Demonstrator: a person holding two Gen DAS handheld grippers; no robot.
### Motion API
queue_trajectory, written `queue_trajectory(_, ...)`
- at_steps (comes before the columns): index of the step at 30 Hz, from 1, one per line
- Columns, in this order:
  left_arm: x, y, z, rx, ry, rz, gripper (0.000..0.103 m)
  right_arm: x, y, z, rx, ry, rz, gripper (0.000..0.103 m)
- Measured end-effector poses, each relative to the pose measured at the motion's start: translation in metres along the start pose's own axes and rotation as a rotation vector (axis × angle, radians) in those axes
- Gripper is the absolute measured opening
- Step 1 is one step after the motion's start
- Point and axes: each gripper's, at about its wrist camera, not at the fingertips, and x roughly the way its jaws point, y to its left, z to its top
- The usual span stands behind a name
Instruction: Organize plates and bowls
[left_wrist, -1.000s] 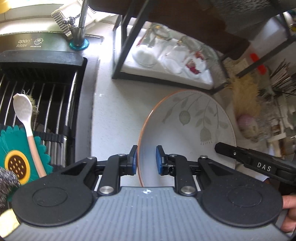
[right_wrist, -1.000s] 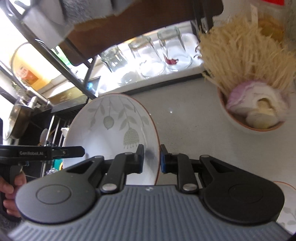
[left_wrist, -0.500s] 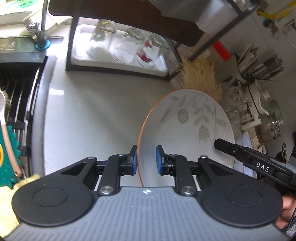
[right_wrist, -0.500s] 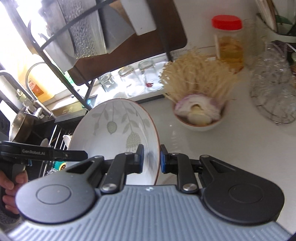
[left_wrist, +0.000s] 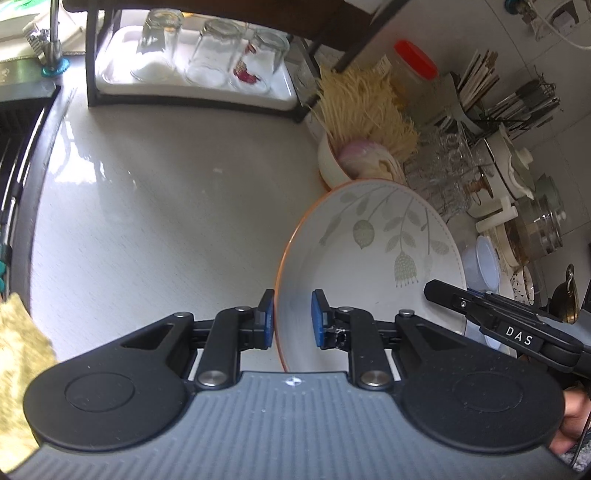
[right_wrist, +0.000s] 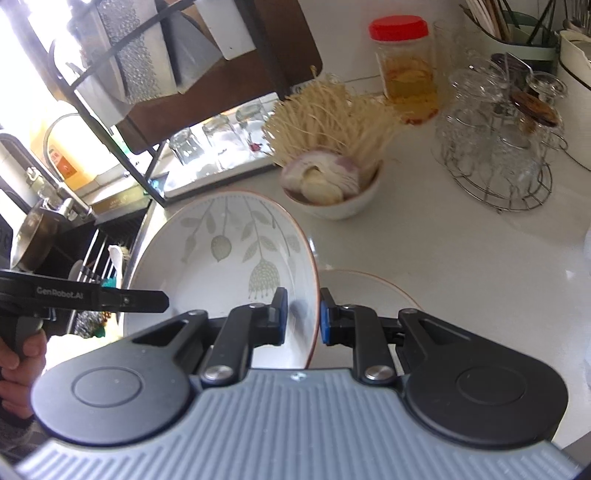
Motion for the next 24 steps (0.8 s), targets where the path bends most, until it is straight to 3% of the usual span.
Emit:
queue_trajectory(15, 0.036, -0.032, -0.022, -0.036, 0.008, 0.036, 0.023, 0.008, -0.046, -0.01, -0.064, 0.038, 0.02, 0.02)
queue_trajectory(24, 0.049, -0.039, -0.029, -0.064, 0.013, 0.1, 0.023, 0.021, -0.057, -0.016, -0.058, 0.075, 0.036, 0.021)
